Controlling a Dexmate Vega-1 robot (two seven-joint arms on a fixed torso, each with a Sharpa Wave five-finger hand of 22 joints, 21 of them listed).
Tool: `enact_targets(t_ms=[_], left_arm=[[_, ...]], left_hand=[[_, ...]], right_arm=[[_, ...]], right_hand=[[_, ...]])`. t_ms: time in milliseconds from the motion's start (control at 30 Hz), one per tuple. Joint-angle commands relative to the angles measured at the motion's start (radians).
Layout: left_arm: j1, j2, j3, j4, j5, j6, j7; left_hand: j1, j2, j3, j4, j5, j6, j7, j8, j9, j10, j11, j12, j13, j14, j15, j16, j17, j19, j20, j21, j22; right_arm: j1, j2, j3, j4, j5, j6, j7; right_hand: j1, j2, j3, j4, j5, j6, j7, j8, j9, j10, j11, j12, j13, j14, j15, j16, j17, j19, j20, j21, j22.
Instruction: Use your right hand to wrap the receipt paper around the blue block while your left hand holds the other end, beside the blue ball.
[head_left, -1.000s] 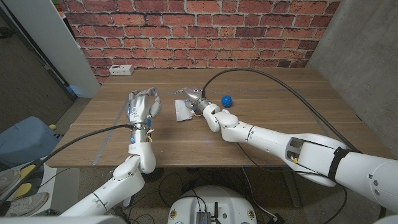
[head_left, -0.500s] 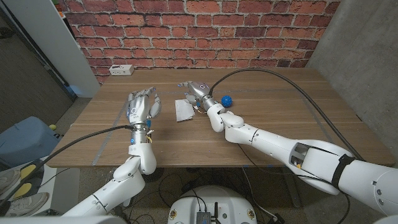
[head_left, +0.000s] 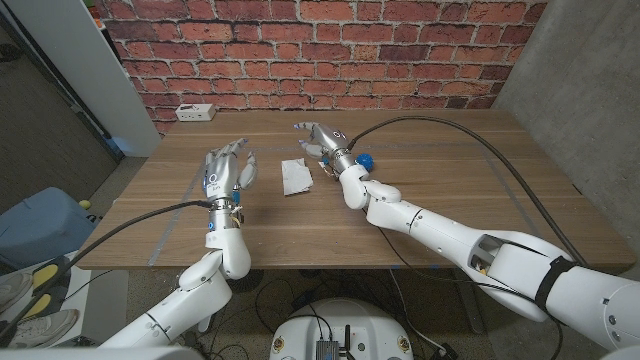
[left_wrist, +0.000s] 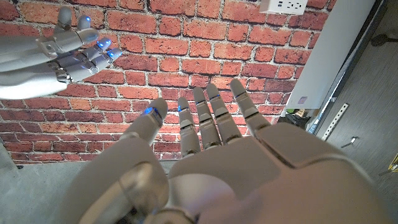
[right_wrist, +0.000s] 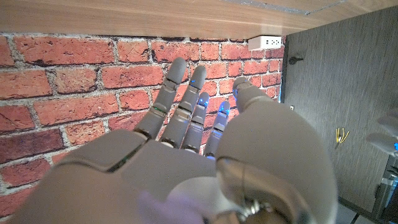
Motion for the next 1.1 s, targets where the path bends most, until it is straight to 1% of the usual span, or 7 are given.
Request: enact_targets(t_ms=[33, 133, 167, 233, 367, 800, 1100], left_arm=[[0.007, -0.005, -0.038, 0.011, -0.089, -0.089, -0.029], [0.003, -0.001, -0.048, 0.025, -0.111, -0.128, -0.033], [0.003, -0.002, -0.049, 0.026, -0.111, -0.13, -0.034], [0.002, 0.004, -0.057, 0.033, -0.127, -0.155, -0.043], [0.0, 0.016, -0.079, 0.055, -0.178, -0.23, -0.069], [-0.026, 0.054, -0.121, 0.155, -0.266, -0.417, -0.146], [-0.046, 0.072, -0.141, 0.207, -0.323, -0.485, -0.218]], left_hand=[[-0.018, 0.001, -0.003, 0.01, -0.006, -0.009, -0.005, -0.004, -0.002, -0.006, -0.004, -0.01, -0.008, -0.002, -0.002, -0.006, -0.006, -0.01, 0.032, 0.005, -0.002], [-0.025, -0.001, -0.008, 0.013, -0.007, -0.01, -0.005, -0.003, -0.003, -0.005, -0.004, -0.012, -0.013, -0.001, -0.002, -0.007, -0.009, -0.011, 0.028, 0.006, -0.004], [-0.026, -0.001, -0.007, 0.011, -0.007, -0.014, 0.004, -0.001, -0.005, -0.002, -0.003, -0.017, -0.02, 0.003, 0.0, -0.011, -0.019, -0.009, -0.006, 0.008, -0.007], [-0.026, 0.0, -0.006, 0.006, -0.007, -0.014, 0.008, 0.002, -0.006, 0.001, -0.002, -0.022, -0.029, -0.005, 0.003, -0.021, -0.031, -0.006, -0.042, 0.01, -0.011], [-0.023, 0.001, -0.006, 0.0, -0.007, -0.018, 0.011, 0.002, -0.007, -0.009, 0.001, -0.033, -0.039, -0.02, 0.003, -0.033, -0.044, -0.006, -0.068, 0.01, -0.016], [-0.033, 0.007, -0.019, 0.009, -0.01, -0.027, 0.012, 0.002, -0.009, -0.019, 0.001, -0.046, -0.053, -0.031, 0.002, -0.042, -0.056, -0.021, -0.034, 0.006, -0.023], [-0.04, 0.011, -0.025, 0.015, -0.011, -0.031, 0.016, 0.002, -0.009, -0.024, 0.002, -0.052, -0.059, -0.035, 0.002, -0.045, -0.061, -0.023, -0.03, 0.006, -0.026]], right_arm=[[-0.044, 0.011, 0.095, 0.005, 0.143, 0.13, -0.051], [-0.062, 0.012, 0.121, -0.007, 0.181, 0.143, -0.054], [-0.062, 0.013, 0.122, -0.007, 0.181, 0.144, -0.054], [-0.075, 0.015, 0.138, -0.018, 0.205, 0.144, -0.053], [-0.104, 0.015, 0.178, -0.042, 0.282, 0.164, -0.026], [-0.181, 0.009, 0.269, -0.089, 0.413, 0.229, -0.025], [-0.216, 0.03, 0.317, -0.08, 0.43, 0.246, -0.127]], right_hand=[[-0.015, -0.001, 0.011, 0.0, 0.006, 0.027, 0.01, 0.009, -0.001, 0.018, 0.009, 0.007, 0.001, 0.012, -0.047, -0.004, -0.004, 0.004, 0.007, -0.004, 0.002], [-0.024, -0.002, 0.014, 0.0, 0.008, 0.039, 0.018, 0.01, -0.001, 0.026, 0.018, 0.008, -0.001, 0.015, -0.036, -0.008, -0.012, 0.005, 0.006, -0.007, 0.002], [-0.027, -0.004, 0.017, -0.002, 0.009, 0.042, 0.023, 0.01, -0.001, 0.032, 0.028, 0.009, -0.002, 0.015, -0.031, -0.012, -0.018, 0.01, 0.002, -0.008, 0.002], [-0.028, -0.005, 0.018, -0.003, 0.01, 0.046, 0.029, 0.01, -0.001, 0.034, 0.028, 0.008, -0.003, 0.016, -0.028, -0.013, -0.021, 0.013, 0.002, -0.008, 0.002], [-0.037, -0.005, 0.024, -0.005, 0.013, 0.056, 0.038, 0.01, 0.0, 0.039, 0.032, 0.008, -0.004, -0.002, -0.019, -0.028, -0.033, 0.013, 0.007, -0.014, 0.001], [-0.064, 0.01, 0.042, -0.003, 0.02, 0.108, 0.06, 0.019, 0.0, 0.051, 0.04, 0.004, -0.009, -0.024, -0.018, -0.048, -0.056, -0.023, 0.004, -0.042, 0.001], [-0.081, 0.002, 0.057, -0.015, 0.025, 0.14, 0.084, 0.018, 0.0, 0.057, 0.064, -0.002, -0.016, -0.055, 0.001, -0.072, -0.082, -0.062, 0.027, -0.072, 0.0]])
